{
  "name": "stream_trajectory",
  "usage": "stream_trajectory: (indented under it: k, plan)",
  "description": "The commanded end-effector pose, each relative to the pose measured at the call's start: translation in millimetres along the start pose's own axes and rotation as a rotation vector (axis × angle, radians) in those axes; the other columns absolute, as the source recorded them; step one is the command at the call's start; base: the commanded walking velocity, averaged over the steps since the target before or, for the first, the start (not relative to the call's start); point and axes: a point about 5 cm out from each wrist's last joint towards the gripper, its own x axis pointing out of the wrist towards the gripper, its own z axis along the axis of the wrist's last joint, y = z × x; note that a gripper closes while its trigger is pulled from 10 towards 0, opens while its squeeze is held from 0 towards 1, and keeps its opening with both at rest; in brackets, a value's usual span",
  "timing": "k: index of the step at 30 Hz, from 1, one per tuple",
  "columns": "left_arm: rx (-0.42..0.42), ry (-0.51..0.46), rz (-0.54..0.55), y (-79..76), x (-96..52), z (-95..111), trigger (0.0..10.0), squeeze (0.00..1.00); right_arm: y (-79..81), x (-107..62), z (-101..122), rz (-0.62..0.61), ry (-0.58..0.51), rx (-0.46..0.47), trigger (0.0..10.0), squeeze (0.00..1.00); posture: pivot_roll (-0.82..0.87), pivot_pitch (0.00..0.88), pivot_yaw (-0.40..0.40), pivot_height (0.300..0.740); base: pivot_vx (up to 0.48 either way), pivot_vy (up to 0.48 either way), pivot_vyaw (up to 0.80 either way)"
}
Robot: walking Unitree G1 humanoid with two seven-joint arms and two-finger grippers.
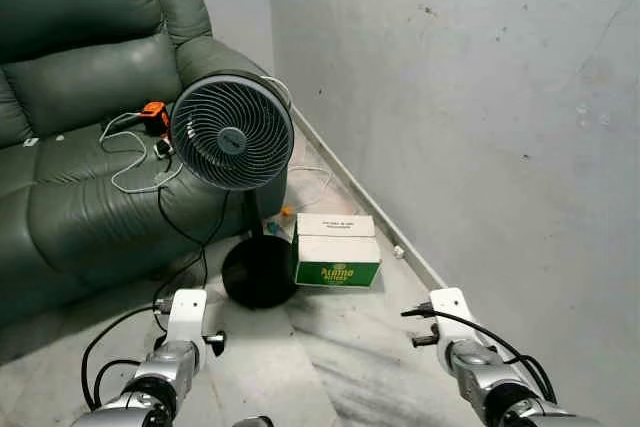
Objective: Hang keys on a hook
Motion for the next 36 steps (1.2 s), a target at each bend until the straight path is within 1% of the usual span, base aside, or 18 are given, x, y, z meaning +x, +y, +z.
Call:
stream_trajectory:
  k: [1, 3, 6, 11, 13, 15, 18, 21, 23, 25, 26, 28, 31, 32, 33, 34, 35, 36]
  plan:
    - [0.006, 0.001, 0.005, 1.9, 0.0, 1, 10.0, 0.0, -3.3, 0.1, 1, -0.009, 0.002, -0.009, 10.0, 0.0, 0.06, 0.0, -0.018, 0.74, 0.0, 0.0, 0.0]
    - [0.05, -0.008, -0.002, 2.6, 0.0, 5, 10.0, 0.0, -4.7, 0.2, 4, -0.019, -0.01, -0.023, 10.0, 0.0, 0.06, 0.0, -0.018, 0.74, 0.0, 0.0, 0.0]
    - [0.087, -0.056, -0.002, 10.7, -0.6, 22, 10.0, 0.0, -14.7, 0.6, 24, -0.05, -0.082, -0.034, 10.0, 0.0, 0.07, 0.0, -0.013, 0.74, 0.0, 0.0, 0.0]
    - [0.139, -0.137, 0.02, 22.3, -2.9, 46, 10.0, 0.0, -29.0, -0.3, 44, -0.051, -0.135, 0.037, 10.0, 0.0, 0.07, 0.0, -0.009, 0.74, 0.0, 0.0, 0.0]
    - [0.137, -0.219, 0.024, 31.0, -6.3, 66, 10.0, 0.0, -31.5, -3.7, 83, 0.022, -0.257, 0.044, 10.0, 0.0, 0.06, 0.0, 0.004, 0.74, 0.0, 0.0, 0.0]
    - [0.19, -0.312, 0.034, 41.0, -11.5, 84, 10.0, 0.0, -36.7, -14.4, 133, 0.075, -0.428, 0.02, 10.0, 0.0, 0.05, 0.0, 0.01, 0.74, 0.0, 0.0, 0.0]
    - [0.217, -0.416, 0.003, 39.0, -17.7, 108, 10.0, 0.0, -41.5, -24.7, 162, 0.12, -0.545, 0.029, 10.0, 0.0, 0.04, 0.0, 0.012, 0.74, 0.0, 0.0, 0.0]
    - [0.205, -0.487, -0.046, 32.2, -21.1, 118, 10.0, 0.0, -42.3, -28.5, 168, 0.149, -0.591, 0.026, 10.0, 0.0, 0.04, 0.0, 0.012, 0.74, 0.0, 0.0, 0.0]
    - [0.168, -0.595, -0.116, 17.5, -25.7, 116, 10.0, 0.0, -41.6, -31.5, 166, 0.21, -0.648, 0.088, 10.0, 0.0, 0.04, 0.0, 0.017, 0.74, 0.0, 0.0, 0.0]
    - [0.158, -0.693, -0.161, 4.3, -35.0, 113, 10.0, 0.0, -43.5, -33.4, 158, 0.197, -0.694, 0.101, 10.0, 0.0, 0.05, 0.0, 0.017, 0.74, 0.0, 0.0, 0.0]
    - [0.158, -0.693, -0.161, 4.3, -35.0, 113, 10.0, 0.0, -43.5, -33.4, 158, 0.197, -0.694, 0.101, 10.0, 0.0, 0.05, 0.0, 0.017, 0.74, 0.0, 0.0, 0.0]
    - [0.145, -0.798, -0.172, -7.8, -54.2, 111, 10.0, 0.0, -43.2, -37.1, 143, 0.191, -0.729, 0.172, 10.0, 0.0, 0.05, 0.0, 0.023, 0.74, 0.0, 0.0, 0.0]
    - [0.156, -0.828, -0.144, -10.9, -62.4, 107, 10.0, 0.0, -41.9, -41.6, 134, 0.204, -0.75, 0.186, 10.0, 0.0, 0.06, 0.0, 0.026, 0.74, 0.0, 0.0, 0.0]
    - [0.158, -0.847, -0.137, -12.8, -68.5, 103, 10.0, 0.0, -43.5, -45.5, 128, 0.183, -0.762, 0.209, 10.0, 0.0, 0.06, 0.0, 0.029, 0.74, 0.0, 0.0, 0.0]
    - [0.145, -0.852, -0.153, -12.8, -75.6, 95, 10.0, 0.0, -47.5, -50.8, 119, 0.145, -0.76, 0.286, 10.0, 0.0, 0.05, 0.0, 0.032, 0.74, 0.0, 0.0, 0.0]
    - [0.145, -0.852, -0.153, -12.8, -75.6, 95, 10.0, 0.0, -47.5, -50.8, 119, 0.145, -0.76, 0.286, 10.0, 0.0, 0.05, 0.0, 0.032, 0.74, 0.0, 0.0, 0.0]
    - [0.14, -0.854, -0.158, -10.4, -81.0, 90, 10.0, 0.0, -48.9, -54.9, 114, 0.13, -0.754, 0.33, 10.0, 0.0, 0.05, 0.0, 0.034, 0.74, 0.0, 0.0, 0.0]
    - [0.125, -0.847, -0.148, -3.1, -87.1, 84, 10.0, 0.0, -48.7, -62.2, 111, 0.095, -0.767, 0.297, 10.0, 0.0, 0.04, 0.0, 0.034, 0.74, 0.0, 0.0, 0.0]
